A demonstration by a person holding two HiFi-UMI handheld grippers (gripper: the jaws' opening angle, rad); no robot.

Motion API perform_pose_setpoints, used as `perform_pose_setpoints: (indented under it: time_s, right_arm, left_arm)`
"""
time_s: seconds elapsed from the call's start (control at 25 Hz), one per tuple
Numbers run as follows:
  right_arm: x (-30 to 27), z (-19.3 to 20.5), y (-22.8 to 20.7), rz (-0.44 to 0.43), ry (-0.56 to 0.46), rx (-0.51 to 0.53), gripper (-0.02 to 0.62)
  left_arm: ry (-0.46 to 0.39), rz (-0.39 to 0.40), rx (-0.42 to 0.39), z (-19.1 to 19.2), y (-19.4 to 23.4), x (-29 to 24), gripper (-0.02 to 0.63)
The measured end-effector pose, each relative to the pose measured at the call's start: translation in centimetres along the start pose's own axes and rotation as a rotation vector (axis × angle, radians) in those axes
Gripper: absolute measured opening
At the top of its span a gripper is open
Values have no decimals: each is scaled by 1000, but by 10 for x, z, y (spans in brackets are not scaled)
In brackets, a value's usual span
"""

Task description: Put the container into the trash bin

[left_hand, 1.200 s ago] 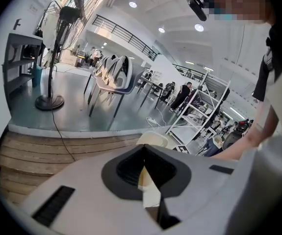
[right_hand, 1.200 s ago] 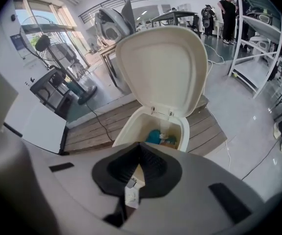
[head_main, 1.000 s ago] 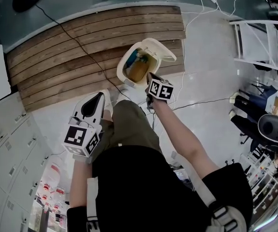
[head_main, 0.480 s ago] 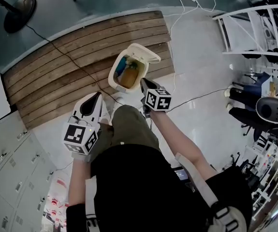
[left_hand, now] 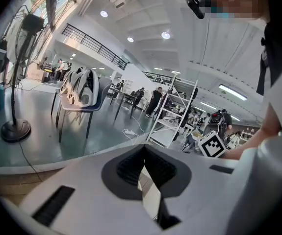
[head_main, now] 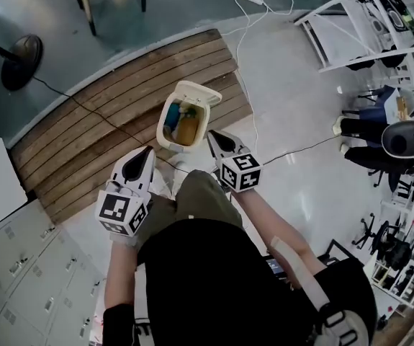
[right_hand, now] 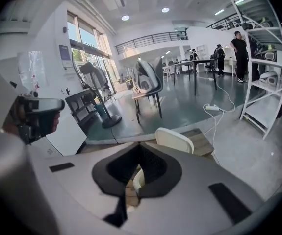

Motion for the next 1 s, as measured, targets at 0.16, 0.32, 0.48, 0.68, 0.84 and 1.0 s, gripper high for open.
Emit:
perform_pose_setpoints:
  time_s: [0.16, 0.32, 0.48, 0.68, 0.84, 1.0]
  right_arm:
    - [23, -27, 10, -19, -74, 36, 15]
    - [47, -53, 18, -42, -143, 68, 15]
    - [66, -74, 26, -56, -211, 88, 15]
    - [90, -96, 28, -53, -270, 111, 15]
    - [109, -113, 27, -40, -314, 127, 15]
    - [124, -134, 29, -32, -354, 136, 15]
  left_arm:
    - [-2, 65, -44, -14, -10, -9, 8]
    - [7, 119, -77, -26, -25, -17, 9]
    - [-6, 168, -116, -40, -35, -25, 9]
    - [-18, 229, -168, -62, -51, -36, 9]
    - [-44, 260, -194, -78, -62, -40, 9]
    - [-64, 275, -207, -94, -69, -42, 9]
Point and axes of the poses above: the fingertips, and each gripper's own axes: x backward along the fingers, y to its left, z out of its underside, the point moved 6 cm from there along x, backward along the fingers, and after that the axes turned 13 degrees about -y, right-handed, at the moved point
